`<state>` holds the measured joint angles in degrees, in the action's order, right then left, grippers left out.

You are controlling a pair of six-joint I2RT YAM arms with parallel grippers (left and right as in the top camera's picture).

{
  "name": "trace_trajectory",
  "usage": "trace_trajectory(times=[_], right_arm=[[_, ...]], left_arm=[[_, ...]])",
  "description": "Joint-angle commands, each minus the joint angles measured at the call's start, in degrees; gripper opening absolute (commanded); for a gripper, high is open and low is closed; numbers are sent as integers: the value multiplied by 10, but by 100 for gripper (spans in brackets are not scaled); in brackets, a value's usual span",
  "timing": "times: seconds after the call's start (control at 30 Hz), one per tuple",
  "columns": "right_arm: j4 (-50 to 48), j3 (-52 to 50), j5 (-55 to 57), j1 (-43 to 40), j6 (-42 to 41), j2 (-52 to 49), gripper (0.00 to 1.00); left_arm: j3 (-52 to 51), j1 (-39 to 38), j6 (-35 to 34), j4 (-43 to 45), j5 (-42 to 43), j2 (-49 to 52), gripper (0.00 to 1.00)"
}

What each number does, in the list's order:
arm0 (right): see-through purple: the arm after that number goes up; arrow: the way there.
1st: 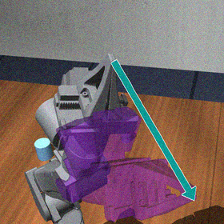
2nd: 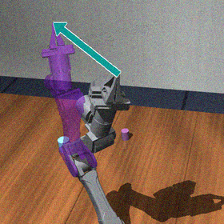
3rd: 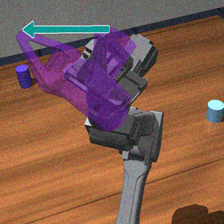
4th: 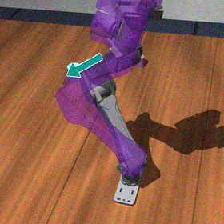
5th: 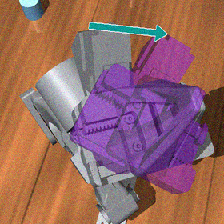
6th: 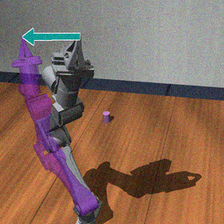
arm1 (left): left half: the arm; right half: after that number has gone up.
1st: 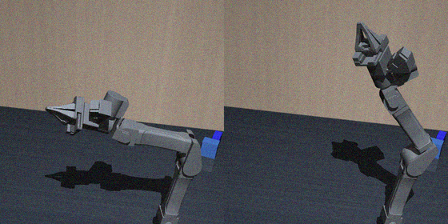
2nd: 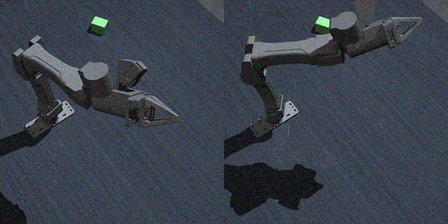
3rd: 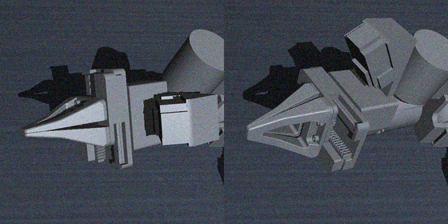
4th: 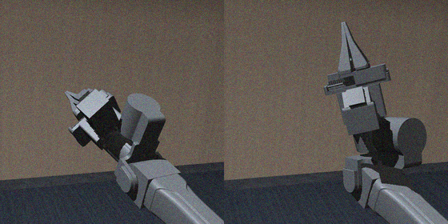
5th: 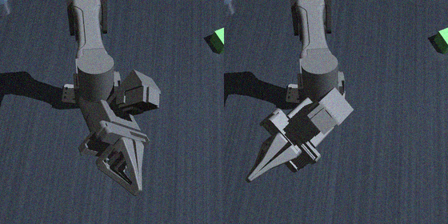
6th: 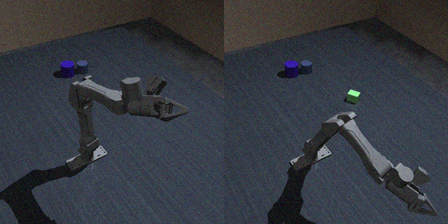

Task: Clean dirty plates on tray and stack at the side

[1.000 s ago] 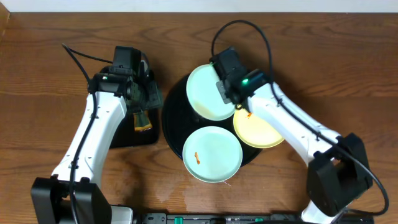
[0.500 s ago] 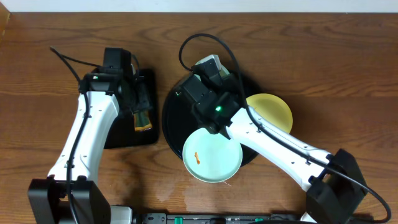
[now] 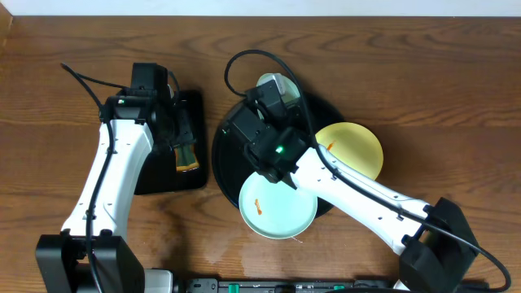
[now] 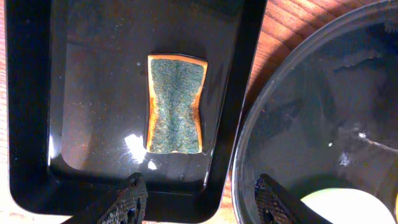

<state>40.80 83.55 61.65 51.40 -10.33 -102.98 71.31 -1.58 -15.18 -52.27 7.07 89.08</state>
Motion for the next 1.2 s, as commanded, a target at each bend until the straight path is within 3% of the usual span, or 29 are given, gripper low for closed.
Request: trace_trajectory(times=[0.0, 0.53, 0.83, 1.1, 1.17], right_arm=[[-3, 12, 27, 5, -14, 14, 1], [-5, 12, -5, -2, -14, 14, 1], [6, 12, -328, -130, -19, 50, 1], [58, 12, -740, -398, -36, 105, 1], [77, 11, -786, -463, -43, 99, 1]], left_arm=[[8, 3, 1, -2, -10, -4, 58], [8, 3, 1, -2, -10, -3, 59], [8, 3, 1, -2, -9, -3, 59], [8, 3, 1, -2, -10, -3, 59], [8, 3, 1, -2, -10, -3, 59]])
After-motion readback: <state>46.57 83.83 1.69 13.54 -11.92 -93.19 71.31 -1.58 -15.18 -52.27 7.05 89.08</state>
